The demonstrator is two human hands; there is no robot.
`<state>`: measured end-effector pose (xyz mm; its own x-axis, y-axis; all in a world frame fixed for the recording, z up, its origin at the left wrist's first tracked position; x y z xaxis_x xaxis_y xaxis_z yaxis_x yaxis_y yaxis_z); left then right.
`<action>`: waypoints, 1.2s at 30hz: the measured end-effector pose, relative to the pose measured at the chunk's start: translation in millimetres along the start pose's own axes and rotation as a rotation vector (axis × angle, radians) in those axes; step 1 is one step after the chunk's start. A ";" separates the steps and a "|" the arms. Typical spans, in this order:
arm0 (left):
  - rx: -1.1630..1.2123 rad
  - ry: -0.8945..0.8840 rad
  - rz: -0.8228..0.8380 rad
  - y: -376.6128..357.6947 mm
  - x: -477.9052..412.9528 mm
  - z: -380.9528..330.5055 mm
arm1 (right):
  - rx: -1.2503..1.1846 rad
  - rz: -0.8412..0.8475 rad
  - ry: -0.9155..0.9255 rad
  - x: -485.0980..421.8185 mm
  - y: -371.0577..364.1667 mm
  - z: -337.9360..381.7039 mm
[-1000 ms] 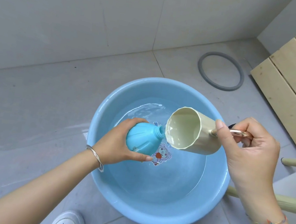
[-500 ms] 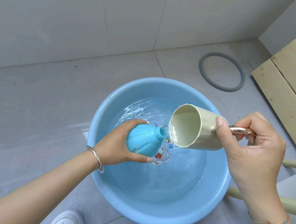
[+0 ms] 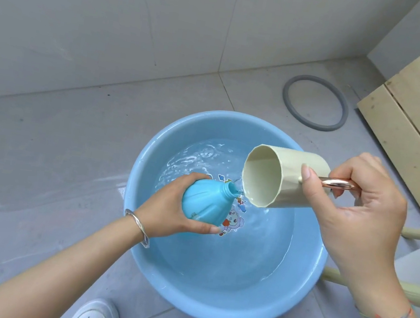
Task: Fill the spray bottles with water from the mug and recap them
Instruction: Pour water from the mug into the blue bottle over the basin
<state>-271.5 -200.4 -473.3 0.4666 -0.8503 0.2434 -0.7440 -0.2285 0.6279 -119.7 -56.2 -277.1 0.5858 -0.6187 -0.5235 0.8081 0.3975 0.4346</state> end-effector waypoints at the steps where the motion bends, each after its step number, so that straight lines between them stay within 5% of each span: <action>1: -0.001 0.002 0.002 -0.3 -0.2 0.2 | 0.003 0.005 0.007 -0.1 -0.3 1.5; 36: 0.057 0.001 -0.019 -0.2 3.0 -5.2 | 0.174 0.121 0.492 10.5 -29.1 60.7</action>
<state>-267.5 -200.4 -468.9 0.4815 -0.8451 0.2323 -0.7607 -0.2714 0.5896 -140.7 -115.4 -250.7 0.6673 -0.1683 -0.7255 0.7355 0.3026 0.6063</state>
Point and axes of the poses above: each hand's wrist, its own x-axis away from the middle knuckle, its own y-axis out of the back of the hand, z = x × y, the point moved 10 cm from there along -x, towards the middle knuckle, and after that the axes turned 12 degrees about -x, right-handed, at the moved point
